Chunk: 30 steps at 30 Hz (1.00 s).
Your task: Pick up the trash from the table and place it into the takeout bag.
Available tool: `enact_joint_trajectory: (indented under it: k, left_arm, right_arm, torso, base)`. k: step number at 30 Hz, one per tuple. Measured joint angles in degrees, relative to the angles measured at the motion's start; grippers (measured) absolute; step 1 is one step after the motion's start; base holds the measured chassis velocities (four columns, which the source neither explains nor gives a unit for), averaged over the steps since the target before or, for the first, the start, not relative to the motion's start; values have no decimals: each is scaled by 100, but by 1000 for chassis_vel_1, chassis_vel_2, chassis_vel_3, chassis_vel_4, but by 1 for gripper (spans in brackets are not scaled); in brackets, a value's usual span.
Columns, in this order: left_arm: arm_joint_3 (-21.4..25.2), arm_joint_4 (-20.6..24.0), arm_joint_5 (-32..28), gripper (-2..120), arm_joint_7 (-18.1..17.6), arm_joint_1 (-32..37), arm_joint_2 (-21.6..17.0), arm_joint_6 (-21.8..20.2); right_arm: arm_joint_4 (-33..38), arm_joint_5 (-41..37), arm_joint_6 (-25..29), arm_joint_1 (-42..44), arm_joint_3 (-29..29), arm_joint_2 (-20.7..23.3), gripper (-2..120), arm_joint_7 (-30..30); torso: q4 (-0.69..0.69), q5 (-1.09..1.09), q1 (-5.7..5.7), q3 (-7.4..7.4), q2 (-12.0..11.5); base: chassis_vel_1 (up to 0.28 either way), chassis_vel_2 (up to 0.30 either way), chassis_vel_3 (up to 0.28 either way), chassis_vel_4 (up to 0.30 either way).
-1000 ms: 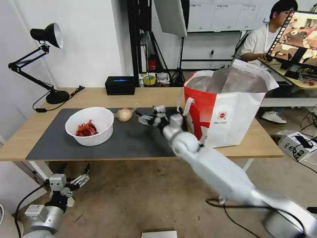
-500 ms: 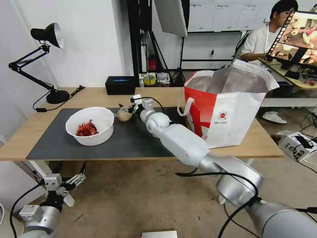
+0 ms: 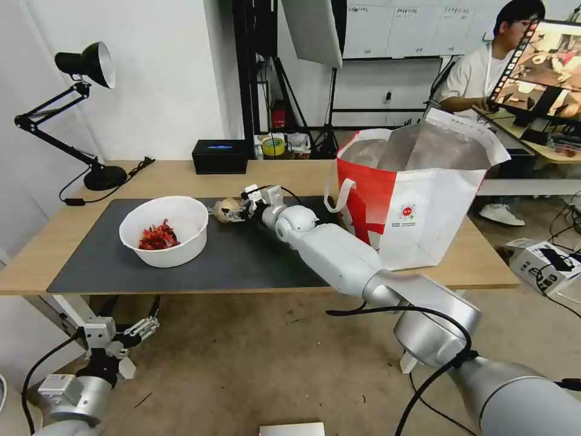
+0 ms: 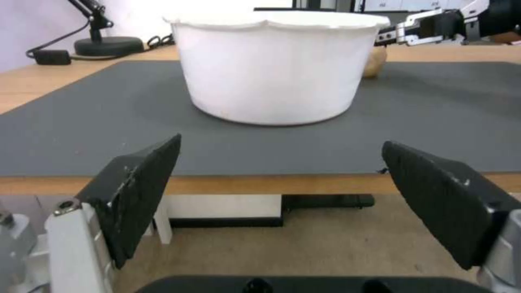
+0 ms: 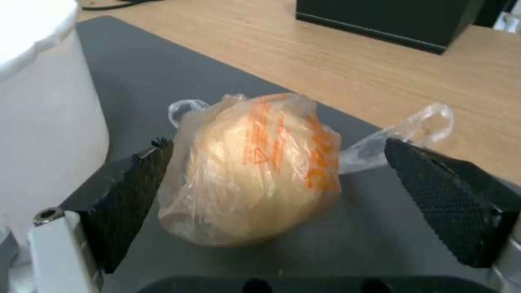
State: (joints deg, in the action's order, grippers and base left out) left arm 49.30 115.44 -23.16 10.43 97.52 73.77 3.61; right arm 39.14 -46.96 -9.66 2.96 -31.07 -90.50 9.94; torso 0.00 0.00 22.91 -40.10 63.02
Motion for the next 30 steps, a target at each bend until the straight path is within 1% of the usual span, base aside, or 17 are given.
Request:
enact_joint_trajectory:
  k: [4, 10, 14, 27, 28, 29, 30]
  left_arm:
    - [-5, 19, 7, 100, 0, 22, 16, 1]
    - [-12, 40, 16, 100, 0, 33, 29, 7]
    - [-36, 43, 23, 100, 9, 30, 45, 14]
    - [-49, 43, 26, 100, 21, 7, 38, 22]
    - [-48, 43, 26, 100, 24, 6, 45, 24]
    - [-48, 43, 26, 100, 24, 6, 45, 24]
    - [-50, 43, 26, 100, 25, 6, 51, 24]
  right_arm:
    - [-72, 2, 88, -28, -64, -1, 100, 132]
    - [-257, 18, 432, -63, -170, -1, 100, 437]
    - [-286, 18, 528, -80, -218, -2, 100, 501]
    - [-319, 20, 502, -92, -317, -8, 100, 641]
    - [-322, 24, 492, -81, -321, -8, 96, 643]
    - [-322, 24, 492, -81, -321, -8, 96, 643]
    - [-329, 27, 471, -72, -327, -8, 92, 655]
  torso:
    - [0, 0, 0, 0, 0]
    - [0, 0, 0, 0, 0]
    - [0, 0, 0, 0, 0]
    - [0, 0, 0, 0, 0]
    - [0, 0, 0, 0, 0]
    - [0, 0, 0, 0, 0]
    - [0, 0, 0, 0, 0]
  base:
    - [0, 0, 0, 0]
    - [0, 0, 0, 0]
    - [0, 0, 0, 0]
    - [0, 0, 0, 0]
    - [0, 0, 0, 0]
    - [0, 0, 0, 0]
    - [0, 0, 0, 0]
